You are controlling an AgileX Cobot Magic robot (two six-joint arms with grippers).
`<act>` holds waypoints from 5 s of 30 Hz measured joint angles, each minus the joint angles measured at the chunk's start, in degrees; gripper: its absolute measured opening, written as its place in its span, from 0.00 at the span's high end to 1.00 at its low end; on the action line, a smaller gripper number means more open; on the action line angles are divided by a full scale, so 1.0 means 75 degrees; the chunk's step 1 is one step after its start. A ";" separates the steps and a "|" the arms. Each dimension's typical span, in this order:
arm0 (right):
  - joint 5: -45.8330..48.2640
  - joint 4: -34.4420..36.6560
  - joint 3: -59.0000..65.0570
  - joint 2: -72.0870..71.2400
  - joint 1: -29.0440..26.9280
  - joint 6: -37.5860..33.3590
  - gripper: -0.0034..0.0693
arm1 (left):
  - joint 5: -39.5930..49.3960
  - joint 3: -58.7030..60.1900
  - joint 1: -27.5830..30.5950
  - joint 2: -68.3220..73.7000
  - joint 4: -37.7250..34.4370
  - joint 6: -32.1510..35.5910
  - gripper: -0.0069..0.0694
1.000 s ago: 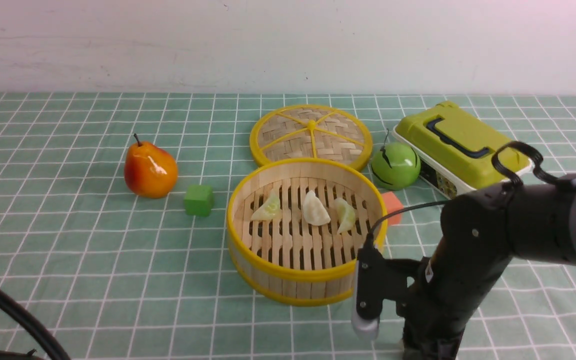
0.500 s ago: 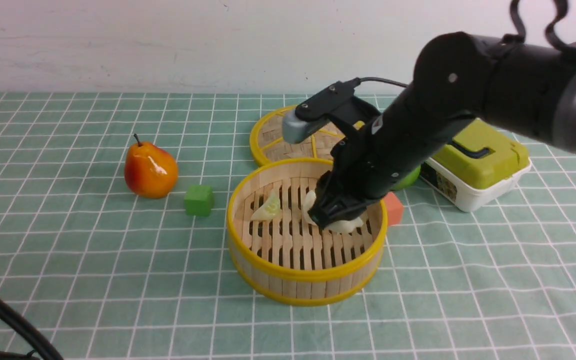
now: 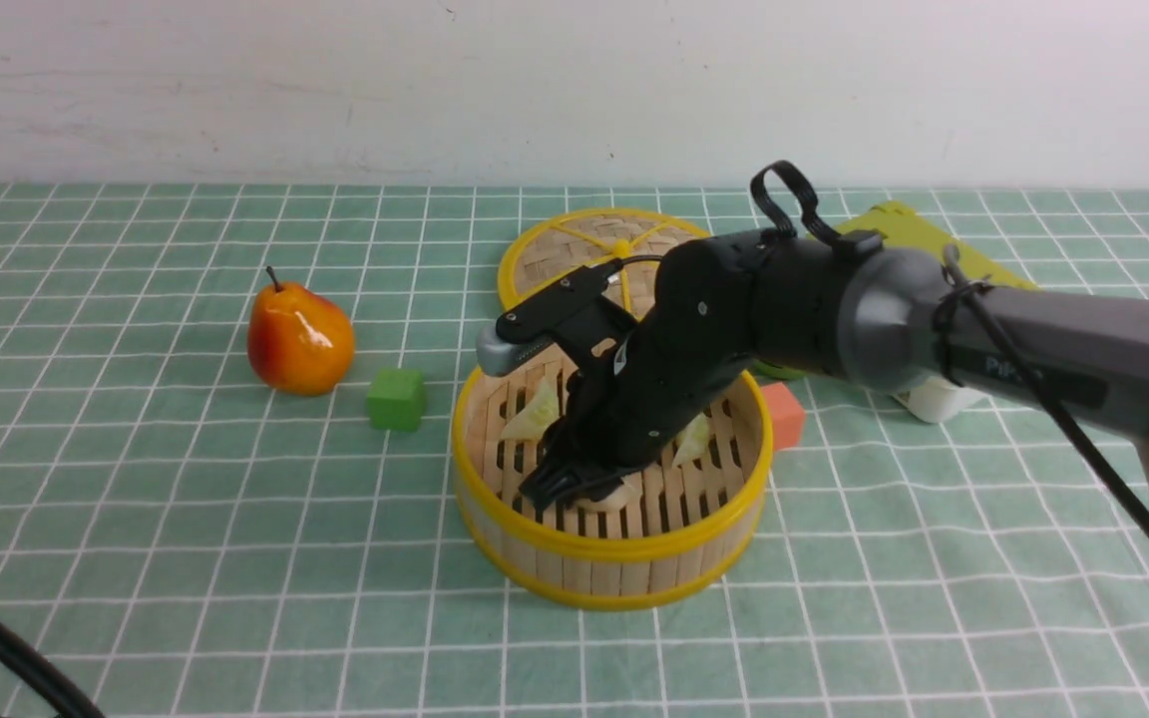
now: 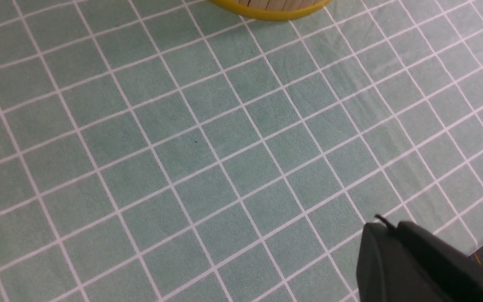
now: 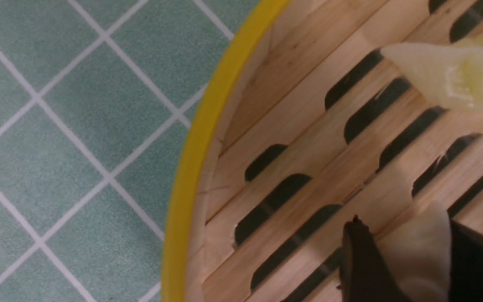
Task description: Put the dumplings into the steamer on the table with the blue tablecloth.
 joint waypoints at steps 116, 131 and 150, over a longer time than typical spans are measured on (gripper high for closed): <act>-0.2146 -0.2100 1.2813 -1.6382 -0.4358 0.3396 0.96 | -0.2289 0.1946 0.0000 -0.3299 0.0318 -0.0658 0.76; -0.2146 -0.2100 1.2813 -1.6382 -0.4358 0.3396 0.94 | -0.3263 0.2105 0.0000 -0.3307 0.1565 -0.0377 0.76; -0.2146 -0.2100 1.2813 -1.6382 -0.4358 0.3396 0.92 | -0.6355 0.5985 0.3231 -0.4610 0.2056 -0.1657 0.93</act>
